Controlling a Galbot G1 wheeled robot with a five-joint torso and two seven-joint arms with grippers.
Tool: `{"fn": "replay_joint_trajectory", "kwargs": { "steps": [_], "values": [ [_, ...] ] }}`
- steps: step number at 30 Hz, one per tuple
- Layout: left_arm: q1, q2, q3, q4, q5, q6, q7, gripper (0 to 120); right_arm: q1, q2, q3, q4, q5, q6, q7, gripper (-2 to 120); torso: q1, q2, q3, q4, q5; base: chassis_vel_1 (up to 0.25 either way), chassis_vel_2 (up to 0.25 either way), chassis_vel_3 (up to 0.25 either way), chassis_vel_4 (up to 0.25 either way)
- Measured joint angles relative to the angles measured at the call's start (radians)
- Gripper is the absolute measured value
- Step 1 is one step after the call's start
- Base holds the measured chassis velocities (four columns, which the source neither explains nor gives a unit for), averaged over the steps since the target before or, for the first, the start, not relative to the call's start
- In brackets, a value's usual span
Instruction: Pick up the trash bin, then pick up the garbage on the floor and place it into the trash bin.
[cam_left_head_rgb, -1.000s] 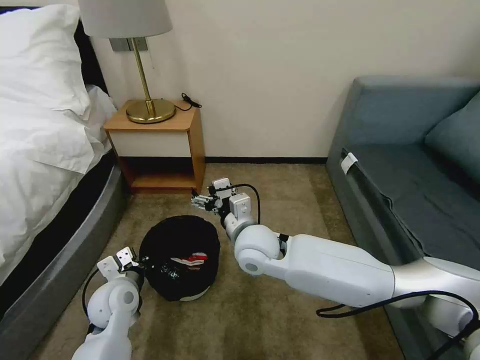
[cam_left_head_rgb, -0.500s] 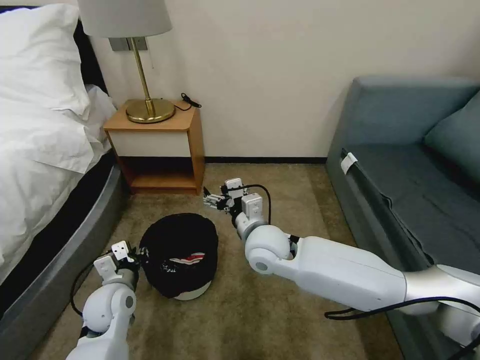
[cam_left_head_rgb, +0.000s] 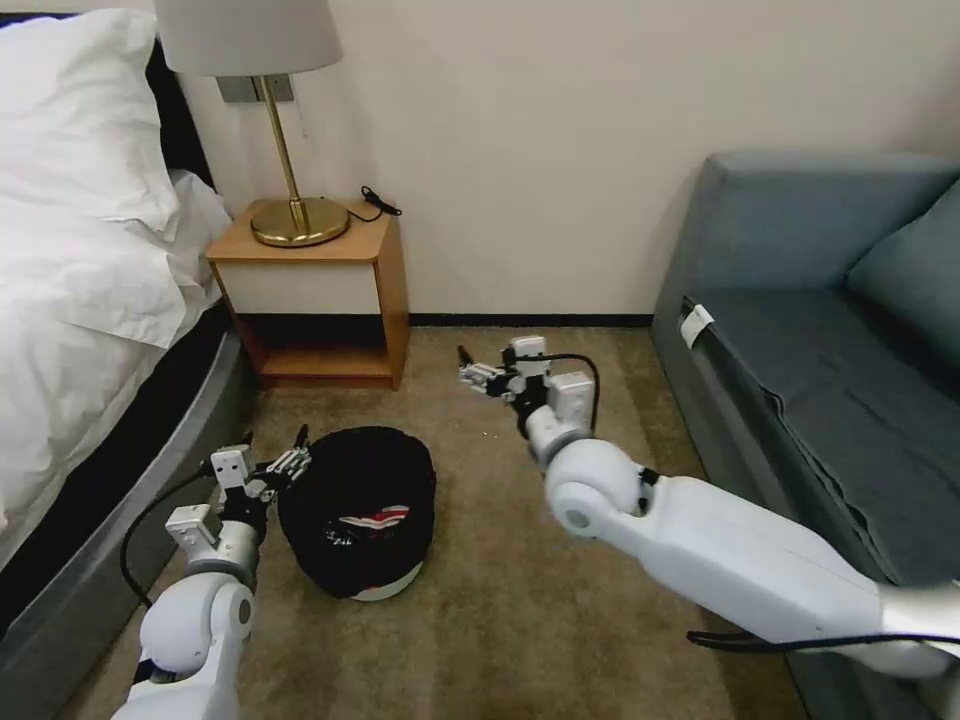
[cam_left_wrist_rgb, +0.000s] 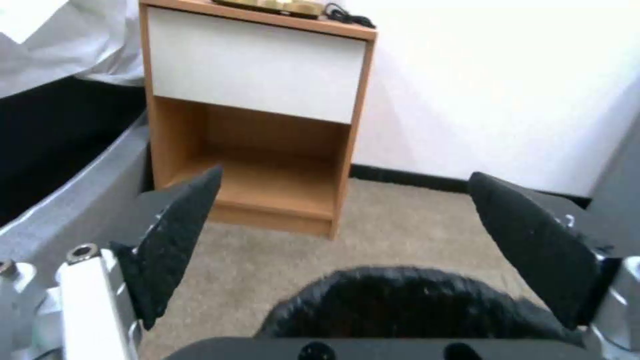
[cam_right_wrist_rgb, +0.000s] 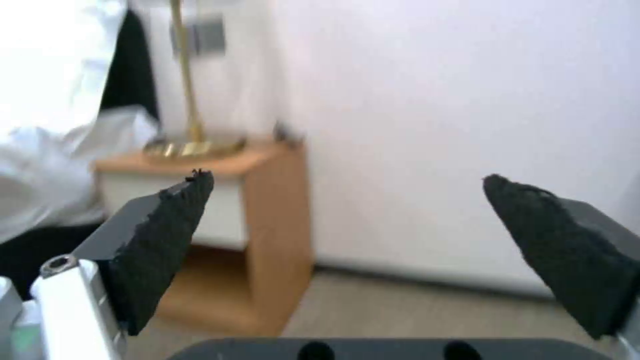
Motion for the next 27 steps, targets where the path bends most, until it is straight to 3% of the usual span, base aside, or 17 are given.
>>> {"fn": "replay_joint_trajectory", "kwargs": {
  "steps": [5,7,8,11,12,15,17,18,21,27],
  "values": [
    [0.027,-0.006,0.001,-0.03,0.022,-0.015,0.008,100,-0.173,-0.017,0.199,0.058,-0.171,0.042,-0.081,100,0.0,0.0,0.0,0.0008,-0.0005,0.0,0.0,0.0,0.0],
    [0.036,-0.006,0.017,-0.047,0.034,-0.017,0.013,100,-0.361,-0.011,0.378,0.144,-0.267,0.05,-0.114,100,0.0,0.0,0.0,0.0,-0.0005,0.0,0.0,0.0,0.0],
    [0.036,-0.006,0.017,-0.047,0.034,-0.017,0.013,100,-0.361,-0.011,0.378,0.144,-0.267,0.05,-0.114,100,0.0,0.0,0.0,0.0,-0.0005,0.0,0.0,0.0,0.0],
    [0.054,0.003,0.035,-0.06,0.05,-0.02,0.015,100,-0.631,0.049,0.593,0.262,-0.458,0.043,-0.134,100,0.0,0.0,0.0,-0.0001,-0.0006,0.0,0.0,0.0,0.0],
    [0.054,0.003,0.035,-0.06,0.05,-0.02,0.015,100,-0.631,0.049,0.593,0.262,-0.458,0.043,-0.134,100,0.0,0.0,0.0,-0.0001,-0.0006,0.0,0.0,0.0,0.0],
    [0.076,0.013,0.047,-0.08,0.068,-0.027,0.019,100,-0.89,0.209,0.74,0.363,-0.662,0.033,-0.134,100,0.0,0.0,0.0,-0.0003,-0.001,0.0,0.0,0.0,0.0],
    [0.089,0.017,0.054,-0.09,0.083,-0.032,0.02,100,-0.966,0.319,0.747,0.391,-0.734,0.035,-0.134,100,0.0,0.0,0.0,-0.0001,-0.0004,0.0,0.0,0.0,0.0],
    [0.089,0.017,0.054,-0.09,0.083,-0.032,0.02,100,-0.966,0.319,0.747,0.391,-0.734,0.035,-0.134,100,0.0,0.0,0.0,-0.0001,-0.0004,0.0,0.0,0.0,0.0],
    [0.106,0.014,0.064,-0.098,0.113,-0.046,0.016,100,-1.029,0.422,0.703,0.396,-0.814,0.054,-0.134,100,0.0,0.0,0.0,0.0002,-0.0009,0.0,0.0,0.0,0.0],
    [0.122,-0.006,0.071,-0.114,0.151,-0.055,-0.001,100,-1.043,0.482,0.66,0.373,-0.833,0.069,-0.141,100,0.0,0.0,0.0,0.0004,-0.0009,0.0,0.0,0.0,0.0]
  ]
}}
